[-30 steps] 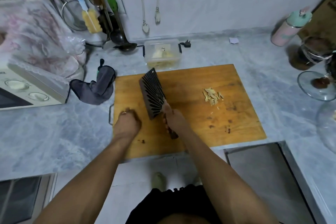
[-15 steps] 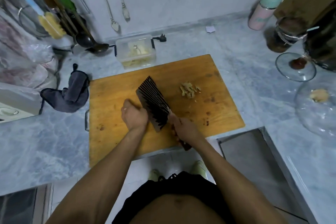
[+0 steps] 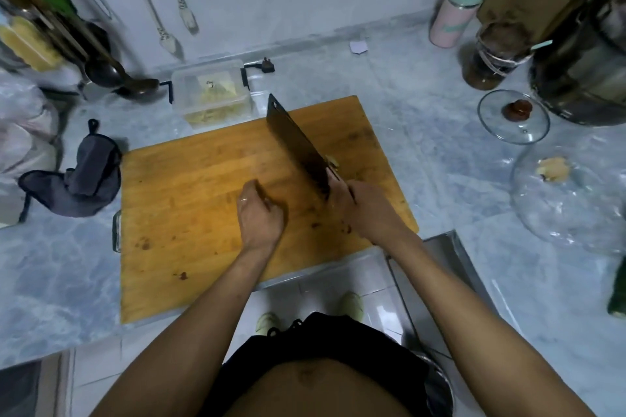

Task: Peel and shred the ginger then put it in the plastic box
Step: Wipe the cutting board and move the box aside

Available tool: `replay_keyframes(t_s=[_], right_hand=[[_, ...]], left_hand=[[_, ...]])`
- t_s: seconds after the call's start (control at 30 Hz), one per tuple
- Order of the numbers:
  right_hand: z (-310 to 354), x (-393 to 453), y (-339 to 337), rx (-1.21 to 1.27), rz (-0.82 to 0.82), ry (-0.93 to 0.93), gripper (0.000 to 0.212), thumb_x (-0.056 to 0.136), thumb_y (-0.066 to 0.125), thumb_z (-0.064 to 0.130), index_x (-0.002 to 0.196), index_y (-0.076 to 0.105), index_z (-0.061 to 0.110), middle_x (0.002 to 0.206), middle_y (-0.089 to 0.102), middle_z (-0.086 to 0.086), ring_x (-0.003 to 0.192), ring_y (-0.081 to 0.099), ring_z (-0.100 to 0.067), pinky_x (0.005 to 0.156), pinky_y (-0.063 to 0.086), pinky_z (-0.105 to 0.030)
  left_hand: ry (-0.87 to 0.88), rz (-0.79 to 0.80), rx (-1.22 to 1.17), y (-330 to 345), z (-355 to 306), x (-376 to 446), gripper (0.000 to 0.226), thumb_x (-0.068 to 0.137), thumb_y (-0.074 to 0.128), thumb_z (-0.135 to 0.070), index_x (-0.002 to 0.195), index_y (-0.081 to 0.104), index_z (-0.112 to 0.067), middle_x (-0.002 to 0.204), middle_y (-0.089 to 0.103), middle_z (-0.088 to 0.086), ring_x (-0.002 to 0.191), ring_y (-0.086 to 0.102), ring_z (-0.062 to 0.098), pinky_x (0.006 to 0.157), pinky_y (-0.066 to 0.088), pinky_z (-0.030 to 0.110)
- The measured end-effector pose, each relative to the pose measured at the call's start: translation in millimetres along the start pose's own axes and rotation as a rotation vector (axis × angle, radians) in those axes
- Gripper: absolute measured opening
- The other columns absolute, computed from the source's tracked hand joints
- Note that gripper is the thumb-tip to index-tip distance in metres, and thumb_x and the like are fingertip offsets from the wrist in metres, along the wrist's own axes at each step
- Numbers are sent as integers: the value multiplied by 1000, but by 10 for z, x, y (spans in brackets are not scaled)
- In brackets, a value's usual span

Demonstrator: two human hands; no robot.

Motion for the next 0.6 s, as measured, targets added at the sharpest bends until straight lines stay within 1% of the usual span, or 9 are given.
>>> replay_keyframes(t_s=[0.07,0.1,0.13,0.2,0.27,0.33,0.4,0.5,0.6], right_hand=[[-9,80,-172,-151,-64,15,50,104,31,53,87,58,15,79,63,-3,71,60,-21,64,49,-36],[-37,133,-248,-244,-90,54,50,105,31,51,98,59,10,88,64,-7,80,61,-24,71,50,-37],[-80,186,-308,-324,-111,104,51,107,30,48,105,58,6,94,63,-8,86,61,-25,74,47,-35],[-157,275,-364,-418,-142,165,50,108,30,45,111,57,4,101,65,-10,93,62,-27,74,40,-33],[-143,292,-335,-501,-173,145,49,108,29,43,113,57,4,106,67,-12,98,65,-29,72,40,-33],[-107,227,-175,-537,-151,100,48,109,27,41,113,56,3,106,68,-14,97,67,-29,71,45,-32],[-108,107,26,-477,-71,97,46,109,27,40,116,54,3,107,66,-15,96,66,-30,73,48,-35],[-159,-32,110,-400,-15,115,43,108,27,44,110,51,8,102,66,-12,91,64,-29,71,41,-33],[-168,0,-125,-348,-106,129,43,107,28,46,103,51,10,91,60,-7,79,55,-22,70,41,-33]], left_hand=[[39,57,85,56,10,11,40,93,47,-4,131,45,6,125,54,27,123,41,44,107,36,46],[52,87,116,75,27,25,35,93,46,-6,126,47,7,117,56,27,119,42,44,104,37,47],[49,114,133,78,45,41,33,94,45,-7,125,47,7,113,57,27,118,42,44,103,38,46],[41,139,163,56,69,76,38,96,44,-9,132,45,6,119,58,28,126,40,44,105,38,42],[54,127,193,22,57,74,42,97,43,-8,136,43,6,123,57,28,130,39,42,107,37,39],[87,111,210,11,15,27,44,96,43,-4,138,41,9,121,58,30,127,42,42,114,31,41],[107,98,217,30,-14,-24,46,95,43,-1,139,39,12,119,57,32,126,42,43,116,28,44],[109,98,238,66,-34,-70,48,95,43,-3,140,35,10,128,53,34,134,34,44,115,31,47],[115,108,260,64,-68,-106,48,96,42,-2,142,34,11,142,44,33,136,35,41,119,25,44]])
Point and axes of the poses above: each hand's wrist, its own x-axis towards the middle knuckle, its own y-axis out of the palm, z = x × y, the point moved 6 cm from there along x, towards the middle knuckle
